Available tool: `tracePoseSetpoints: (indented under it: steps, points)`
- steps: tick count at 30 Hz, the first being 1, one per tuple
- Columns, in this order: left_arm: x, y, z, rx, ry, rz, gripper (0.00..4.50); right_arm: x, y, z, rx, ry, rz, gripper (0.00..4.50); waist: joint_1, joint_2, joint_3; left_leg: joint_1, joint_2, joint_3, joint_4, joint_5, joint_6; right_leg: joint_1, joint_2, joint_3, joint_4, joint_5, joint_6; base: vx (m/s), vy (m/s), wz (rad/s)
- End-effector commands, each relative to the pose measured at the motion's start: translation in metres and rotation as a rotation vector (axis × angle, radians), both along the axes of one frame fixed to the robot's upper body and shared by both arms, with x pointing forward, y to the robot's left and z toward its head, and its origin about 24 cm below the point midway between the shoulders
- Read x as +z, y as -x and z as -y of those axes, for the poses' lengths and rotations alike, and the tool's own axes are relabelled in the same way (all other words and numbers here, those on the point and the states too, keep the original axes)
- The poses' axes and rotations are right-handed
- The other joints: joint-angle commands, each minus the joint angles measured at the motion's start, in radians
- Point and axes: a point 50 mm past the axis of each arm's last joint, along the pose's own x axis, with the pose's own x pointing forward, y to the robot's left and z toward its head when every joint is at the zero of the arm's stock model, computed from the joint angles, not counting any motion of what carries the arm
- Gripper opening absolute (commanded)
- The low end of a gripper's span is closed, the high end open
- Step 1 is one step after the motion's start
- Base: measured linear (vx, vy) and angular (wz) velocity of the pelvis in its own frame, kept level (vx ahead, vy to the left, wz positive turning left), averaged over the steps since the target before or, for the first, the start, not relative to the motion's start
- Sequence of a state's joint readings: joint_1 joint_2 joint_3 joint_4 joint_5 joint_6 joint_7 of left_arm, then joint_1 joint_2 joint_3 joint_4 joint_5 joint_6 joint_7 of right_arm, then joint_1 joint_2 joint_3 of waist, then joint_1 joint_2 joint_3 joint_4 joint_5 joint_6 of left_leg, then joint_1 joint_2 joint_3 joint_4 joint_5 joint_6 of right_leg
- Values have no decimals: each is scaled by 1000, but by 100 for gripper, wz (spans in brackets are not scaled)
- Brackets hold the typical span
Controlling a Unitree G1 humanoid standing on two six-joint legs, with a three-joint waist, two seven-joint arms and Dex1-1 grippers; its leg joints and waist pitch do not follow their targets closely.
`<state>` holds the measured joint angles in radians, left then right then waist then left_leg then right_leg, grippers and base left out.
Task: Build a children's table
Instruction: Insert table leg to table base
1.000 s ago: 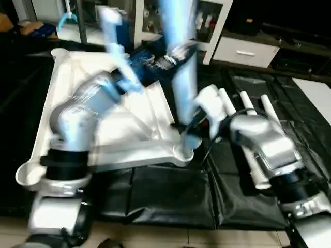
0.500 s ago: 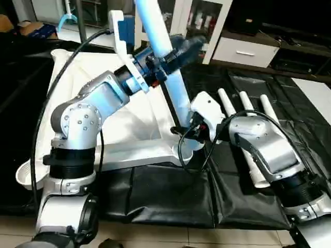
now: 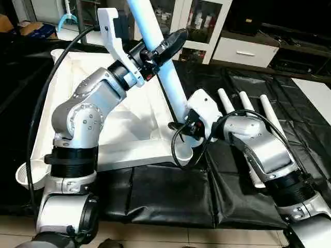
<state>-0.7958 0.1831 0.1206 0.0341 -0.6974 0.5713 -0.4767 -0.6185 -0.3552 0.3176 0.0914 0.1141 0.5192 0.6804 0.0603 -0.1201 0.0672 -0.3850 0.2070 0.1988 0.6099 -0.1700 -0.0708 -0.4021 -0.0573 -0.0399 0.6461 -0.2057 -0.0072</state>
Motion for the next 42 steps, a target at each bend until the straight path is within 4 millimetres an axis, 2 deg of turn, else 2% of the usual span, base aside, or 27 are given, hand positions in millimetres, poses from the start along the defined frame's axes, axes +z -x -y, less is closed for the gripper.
tracePoseSetpoints:
  steps: [1, 4, 5, 9, 12, 13, 16, 22, 23, 24, 26, 30, 42]
  points:
    - [7, 3, 4, -35, 25, 17, 282, 13, -6, 7, -38, -26, 53, 185, 0, 30, -78, 30, 26, -15, -63, -135, -72, 52, -62, 44, -66, 3, -174, 0, 0, 0]
    - [12, 4, 3, -51, 73, 11, 260, 15, -9, 9, -63, -26, 75, 185, 0, 30, -79, 31, 25, -14, -62, -129, -72, 52, -61, 44, -63, 23, -182, 0, 0, 0]
    - [13, 4, 3, -53, 81, 9, 238, 15, -10, 9, -66, -25, 78, 185, 0, 29, -79, 30, 24, -14, -62, -129, -70, 52, -60, 44, -63, 27, -185, 0, 0, 0]
    - [19, 2, -2, -17, 134, 22, 229, 21, -15, 10, -100, -36, 126, 185, -1, 30, -78, 32, 25, -13, -62, -137, -72, 50, -60, 43, -65, 18, -184, 0, 0, 0]
    - [22, 2, -4, -5, 160, 39, 196, 23, -16, 10, -101, -41, 141, 185, -2, 30, -79, 31, 24, -14, -62, -136, -70, 53, -60, 44, -65, 15, -175, 0, 0, 0]
    - [23, 2, -5, -5, 172, 44, 194, 24, -16, 10, -111, -37, 150, 241, -3, 29, -78, 29, 24, -15, -62, -135, -69, 54, -60, 44, -65, 18, -171, 0, 0, 0]
    - [28, 4, -8, 5, 211, 72, 170, 26, -18, 11, -126, -16, 182, 274, -3, 28, -79, 30, 25, -14, -61, -127, -68, 54, -60, 44, -64, 25, -171, 0, 0, 0]
    - [34, 11, -13, 26, 261, 165, 162, 30, -23, 11, -197, 13, 292, 308, -4, 29, -79, 31, 24, -13, -61, -133, -73, 51, -59, 44, -65, 18, -165, 0, 0, 0]
    - [34, 11, -12, 22, 263, 168, 162, 31, -23, 10, -204, 11, 305, 321, -4, 33, -79, 31, 23, -13, -61, -135, -75, 52, -58, 44, -64, 18, -164, 0, 0, 0]
    - [34, 12, -12, 20, 265, 169, 162, 32, -24, 10, -208, 11, 313, 341, -5, 30, -79, 31, 23, -13, -61, -136, -74, 51, -57, 44, -64, 19, -160, 0, 0, 0]
    - [35, 14, -10, -4, 258, 186, 162, 33, -23, 8, -214, 17, 344, 345, -6, 35, -79, 32, 24, -14, -61, -138, -77, 52, -57, 44, -63, 23, -156, 0, 0, 0]
    - [37, 16, -7, -22, 253, 208, 162, 33, -22, 5, -206, 35, 357, 383, -6, 35, -79, 32, 23, -14, -61, -141, -76, 52, -55, 44, -63, 31, -155, 0, 0, 0]
    - [33, 18, -4, -7, 181, 288, 161, 36, -19, -6, -179, 44, 381, 385, -8, 36, -80, 33, 24, -15, -63, -143, -71, 52, -57, 44, -62, 39, -156, 0, 0, 0]
